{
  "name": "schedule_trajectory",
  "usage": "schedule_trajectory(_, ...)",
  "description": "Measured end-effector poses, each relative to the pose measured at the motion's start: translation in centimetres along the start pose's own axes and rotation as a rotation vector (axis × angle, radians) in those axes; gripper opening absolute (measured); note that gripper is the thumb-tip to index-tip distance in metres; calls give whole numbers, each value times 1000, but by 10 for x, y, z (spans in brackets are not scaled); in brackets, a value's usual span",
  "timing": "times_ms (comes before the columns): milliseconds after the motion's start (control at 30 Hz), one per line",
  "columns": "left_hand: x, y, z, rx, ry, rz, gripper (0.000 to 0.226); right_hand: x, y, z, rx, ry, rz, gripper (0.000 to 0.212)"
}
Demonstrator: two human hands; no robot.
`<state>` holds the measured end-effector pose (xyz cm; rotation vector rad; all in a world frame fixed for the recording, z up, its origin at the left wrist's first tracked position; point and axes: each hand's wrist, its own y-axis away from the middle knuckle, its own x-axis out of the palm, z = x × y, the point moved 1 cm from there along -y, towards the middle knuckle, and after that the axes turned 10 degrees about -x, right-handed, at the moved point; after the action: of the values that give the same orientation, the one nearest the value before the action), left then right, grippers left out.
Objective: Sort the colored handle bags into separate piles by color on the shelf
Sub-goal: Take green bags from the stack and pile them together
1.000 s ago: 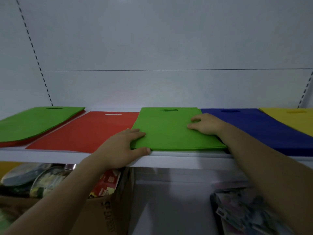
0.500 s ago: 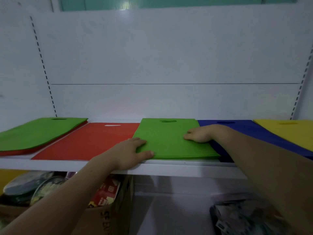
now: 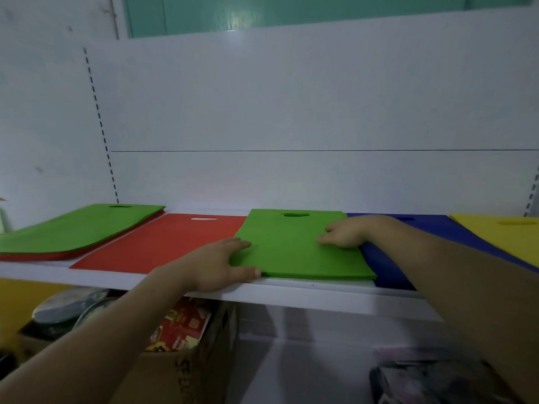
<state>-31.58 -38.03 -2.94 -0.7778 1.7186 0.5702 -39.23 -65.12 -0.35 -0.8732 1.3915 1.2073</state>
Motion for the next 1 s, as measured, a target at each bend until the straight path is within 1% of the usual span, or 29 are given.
schedule_trajectory(33, -2, 1, 0, -11, 24, -6, 111, -4, -1, 2, -12, 1, -45, 69)
schedule_trajectory(67, -5, 3, 1, -25, 51, -19, 105, -7, -2, 5, -28, -7, -96, 71)
schedule_trajectory(133, -12, 6, 7, -41, 95, -56, 79, -14, -4, 15, -63, -27, -185, 72)
schedule_trajectory(200, -19, 12, 17, -54, 105, -90, 70, -17, -6, 31, -93, -45, -248, 71)
schedule_trajectory(300, -29, 26, 38, -73, 111, -131, 68, -17, -13, 64, -132, -59, -297, 70)
schedule_trajectory(400, -38, 44, 66, -98, 118, -178, 73, -18, -20, 106, -164, -80, -346, 68)
schedule_trajectory(667, -75, 104, 182, -171, 113, -260, 71, -12, -59, 251, -237, -138, -429, 65)
schedule_trajectory(733, -84, 120, 215, -188, 80, -289, 69, -11, -69, 289, -254, -140, -439, 65)
schedule_trajectory(867, -99, 146, 280, -237, 60, -310, 72, -8, -91, 356, -289, -136, -452, 65)
schedule_trajectory(1000, -112, 158, 326, -262, 62, -320, 72, -5, -115, 403, -288, -148, -396, 68)
